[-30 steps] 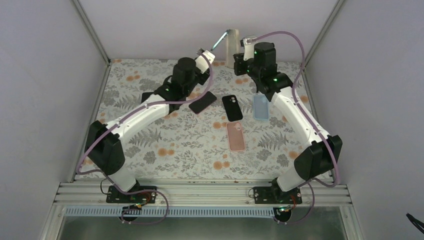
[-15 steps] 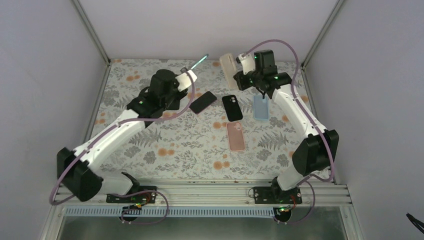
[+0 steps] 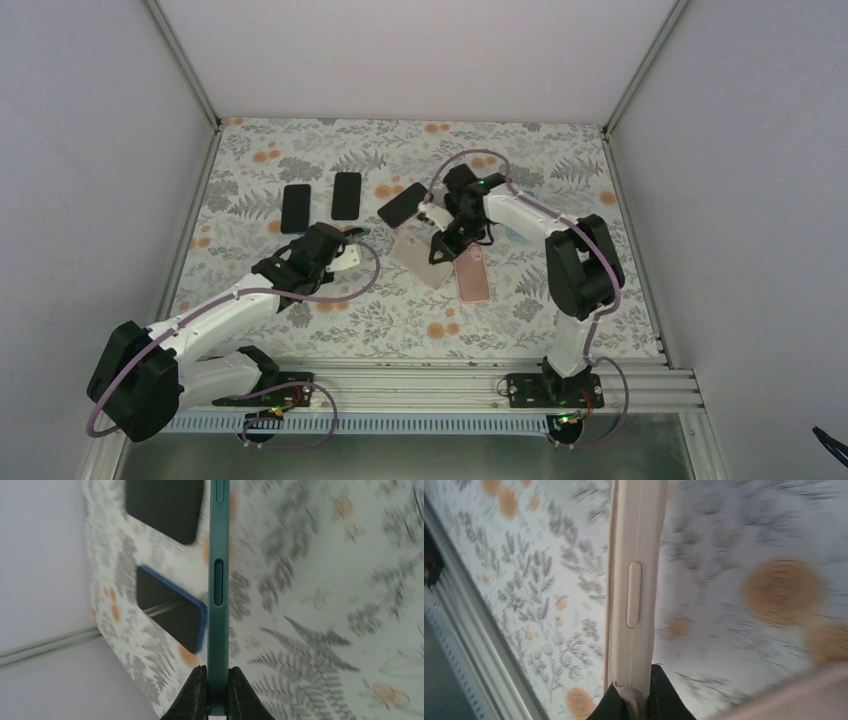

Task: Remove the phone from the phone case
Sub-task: Place the phone case at the center of the board.

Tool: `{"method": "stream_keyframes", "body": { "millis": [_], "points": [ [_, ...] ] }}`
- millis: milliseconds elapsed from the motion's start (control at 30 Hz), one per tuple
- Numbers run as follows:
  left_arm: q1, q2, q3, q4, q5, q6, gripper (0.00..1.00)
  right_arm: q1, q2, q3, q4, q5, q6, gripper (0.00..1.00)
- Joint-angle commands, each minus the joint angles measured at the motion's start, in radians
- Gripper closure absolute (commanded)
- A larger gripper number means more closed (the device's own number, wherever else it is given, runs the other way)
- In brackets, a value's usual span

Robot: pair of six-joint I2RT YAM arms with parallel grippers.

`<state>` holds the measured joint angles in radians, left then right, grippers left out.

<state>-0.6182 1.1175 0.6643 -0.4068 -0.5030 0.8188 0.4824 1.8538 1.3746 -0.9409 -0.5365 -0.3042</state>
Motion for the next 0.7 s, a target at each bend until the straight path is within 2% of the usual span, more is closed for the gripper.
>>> {"method": "stream_keyframes", "body": {
  "millis": [0,233,300,433,533,600,667],
  "points": [
    [-0.003,-0.039,-0.062,0.029,-0.074,0.052,0.98,0.068,0.030,-0.010,-0.015,-0.032,-0.017,0.96],
    [-0.060,-0.044,-0.126,-0.103,0.011,-0.008,0.96,0.079,0.106,-0.032,-0.046,0.008,-0.032,0.96],
    [-0.092,-0.061,-0.120,-0.170,0.080,-0.032,0.80,0.079,0.121,-0.037,-0.056,0.016,-0.037,0.94],
    [-0.129,-0.052,-0.065,-0.314,0.190,-0.092,0.62,0.078,0.132,-0.039,-0.070,0.041,-0.041,0.71],
    [-0.137,-0.042,-0.042,-0.376,0.235,-0.113,0.47,0.078,0.111,-0.034,-0.088,0.069,-0.050,0.57],
    [-0.143,-0.039,-0.026,-0.406,0.238,-0.130,0.41,0.073,0.087,-0.029,-0.107,0.086,-0.058,0.50],
    [-0.142,-0.062,0.017,-0.438,0.261,-0.150,0.26,0.069,0.049,-0.028,-0.127,0.108,-0.067,0.38]
  ]
}}
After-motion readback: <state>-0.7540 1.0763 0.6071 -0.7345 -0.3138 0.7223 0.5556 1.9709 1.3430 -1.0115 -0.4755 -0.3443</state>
